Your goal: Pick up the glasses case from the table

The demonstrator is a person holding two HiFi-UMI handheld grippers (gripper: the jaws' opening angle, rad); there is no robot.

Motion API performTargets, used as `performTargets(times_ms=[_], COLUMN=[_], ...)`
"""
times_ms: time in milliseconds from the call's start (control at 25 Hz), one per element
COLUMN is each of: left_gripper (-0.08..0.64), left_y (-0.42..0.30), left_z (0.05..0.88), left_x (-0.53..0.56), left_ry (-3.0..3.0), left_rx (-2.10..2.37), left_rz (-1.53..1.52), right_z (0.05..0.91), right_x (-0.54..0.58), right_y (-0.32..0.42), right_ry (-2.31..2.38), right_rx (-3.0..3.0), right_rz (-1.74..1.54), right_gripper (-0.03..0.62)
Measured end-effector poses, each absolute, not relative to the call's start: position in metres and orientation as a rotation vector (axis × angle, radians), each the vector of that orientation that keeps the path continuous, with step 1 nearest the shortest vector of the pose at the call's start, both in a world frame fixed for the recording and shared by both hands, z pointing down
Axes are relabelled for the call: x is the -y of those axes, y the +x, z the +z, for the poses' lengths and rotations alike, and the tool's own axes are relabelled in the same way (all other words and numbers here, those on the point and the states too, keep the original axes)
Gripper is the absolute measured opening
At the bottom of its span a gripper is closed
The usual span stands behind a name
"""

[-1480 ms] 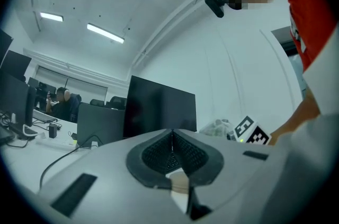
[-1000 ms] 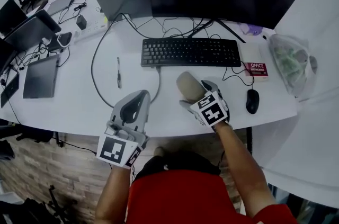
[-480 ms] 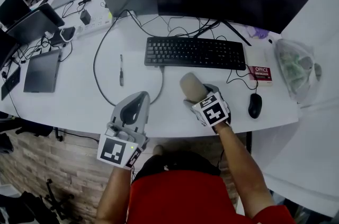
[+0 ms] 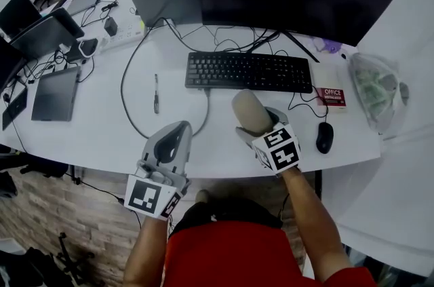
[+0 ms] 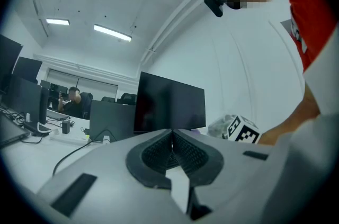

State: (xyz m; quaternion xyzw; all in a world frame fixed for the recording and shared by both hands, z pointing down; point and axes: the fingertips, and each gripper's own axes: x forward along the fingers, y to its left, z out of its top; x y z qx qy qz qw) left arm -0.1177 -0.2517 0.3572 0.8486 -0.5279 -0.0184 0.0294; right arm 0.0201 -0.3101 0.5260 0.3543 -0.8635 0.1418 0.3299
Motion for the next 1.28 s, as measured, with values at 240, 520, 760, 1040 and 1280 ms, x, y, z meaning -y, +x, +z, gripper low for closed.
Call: performTargets(times_ms=[240,520,760,1040,1280], left_gripper=[0.011,0.011,0.011,0.011,0.011], left_y=[-0.123,-0.121,-0.112,-0.106,-0.1], left_z=[0.344,0.324,0.312,0.301,0.291], left_x=[0.245,0.234,0.227,0.221,0.216], left_ry=[2.632,2.67,2.716,2.752,2.788], left_rx=[1.64,1.627,1.594,1.573,1.565], left_rz=[-0.07,-0.097,-0.1,-0.114,-0.123], right_z=[0.463,0.393,0.353,0.333,0.331], right_x=[0.3,0.28,0.258,0.237,0.232], right_y=[0.024,0.034,0.04,0.044,0.053], right_ry=[0.992,1.081,1.114,1.125,1.164], right_rx=[2.381,2.524,2.615,2.663,2.678], right_rz=[0.323,0.298,0.261,0.206,0.206], right_gripper=[0.395,0.394,0.396,0.396,0.396])
